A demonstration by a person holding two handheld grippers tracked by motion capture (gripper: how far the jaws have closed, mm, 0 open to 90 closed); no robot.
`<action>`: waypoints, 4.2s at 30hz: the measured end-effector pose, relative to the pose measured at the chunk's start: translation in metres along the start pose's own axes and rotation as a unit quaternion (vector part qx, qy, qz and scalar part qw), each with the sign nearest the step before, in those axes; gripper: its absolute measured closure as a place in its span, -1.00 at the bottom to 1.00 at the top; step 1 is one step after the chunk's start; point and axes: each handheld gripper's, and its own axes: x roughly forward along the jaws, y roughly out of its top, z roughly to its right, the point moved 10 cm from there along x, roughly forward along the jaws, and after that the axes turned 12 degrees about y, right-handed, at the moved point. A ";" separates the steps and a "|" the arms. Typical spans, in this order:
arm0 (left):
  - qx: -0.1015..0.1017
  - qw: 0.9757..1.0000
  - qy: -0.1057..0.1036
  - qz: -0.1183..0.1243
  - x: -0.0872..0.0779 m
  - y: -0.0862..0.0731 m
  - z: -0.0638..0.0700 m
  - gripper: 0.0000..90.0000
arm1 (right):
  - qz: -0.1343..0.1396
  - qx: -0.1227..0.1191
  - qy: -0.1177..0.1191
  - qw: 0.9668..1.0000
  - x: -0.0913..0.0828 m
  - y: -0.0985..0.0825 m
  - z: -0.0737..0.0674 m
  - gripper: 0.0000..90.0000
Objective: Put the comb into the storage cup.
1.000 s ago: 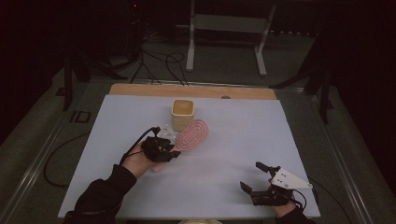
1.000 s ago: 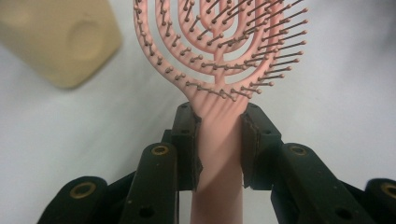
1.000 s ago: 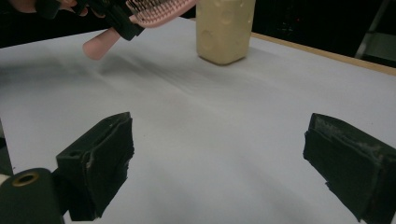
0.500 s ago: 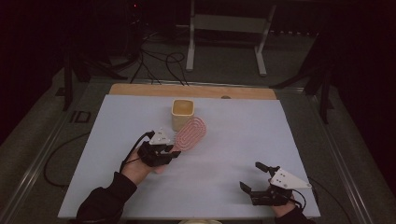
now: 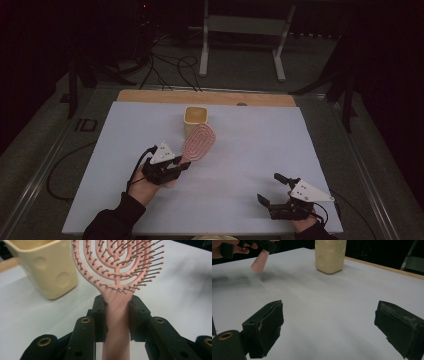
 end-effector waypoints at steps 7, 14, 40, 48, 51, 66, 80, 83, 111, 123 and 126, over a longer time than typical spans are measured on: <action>-0.003 1.000 0.007 0.014 -0.002 -0.007 0.002 0.59 | 0.001 0.004 -0.002 1.000 0.000 0.001 0.001 -0.81; -0.009 0.999 0.023 0.038 -0.006 -0.009 0.000 0.59 | 0.005 0.009 -0.008 1.000 -0.003 0.004 0.002 -0.81; -0.018 0.998 0.016 0.065 -0.006 -0.014 0.002 0.59 | 0.026 -0.023 0.001 0.999 -0.001 0.109 -0.017 -0.81; -0.020 0.997 0.017 0.072 -0.008 -0.011 0.000 0.59 | 0.019 -0.021 0.028 0.999 0.020 0.131 -0.018 -0.82; -0.022 0.997 0.016 0.075 -0.009 -0.010 0.000 0.59 | 0.017 -0.020 0.032 0.999 0.025 0.135 -0.018 -0.82; -0.024 0.996 0.017 0.080 -0.010 -0.008 0.000 0.59 | 0.013 -0.007 0.050 0.999 0.062 0.167 -0.016 -0.84; -0.023 0.996 0.014 0.082 -0.011 -0.008 0.001 0.59 | 0.011 0.031 0.069 0.997 0.087 0.178 -0.016 -0.83; -0.024 0.997 0.009 0.079 -0.011 -0.008 0.002 0.59 | 0.012 0.048 0.086 0.995 0.097 0.177 -0.020 -0.83; -0.021 0.996 0.012 0.088 -0.010 -0.007 0.002 0.59 | -0.016 0.165 0.130 0.978 0.166 0.165 -0.040 -0.43; -0.013 0.995 0.001 0.099 -0.013 -0.005 0.006 0.59 | -0.032 0.198 0.167 0.965 0.176 0.155 -0.051 0.15; -0.011 0.995 0.000 0.100 -0.013 -0.004 0.006 0.59 | -0.034 0.196 0.166 0.966 0.177 0.154 -0.052 0.24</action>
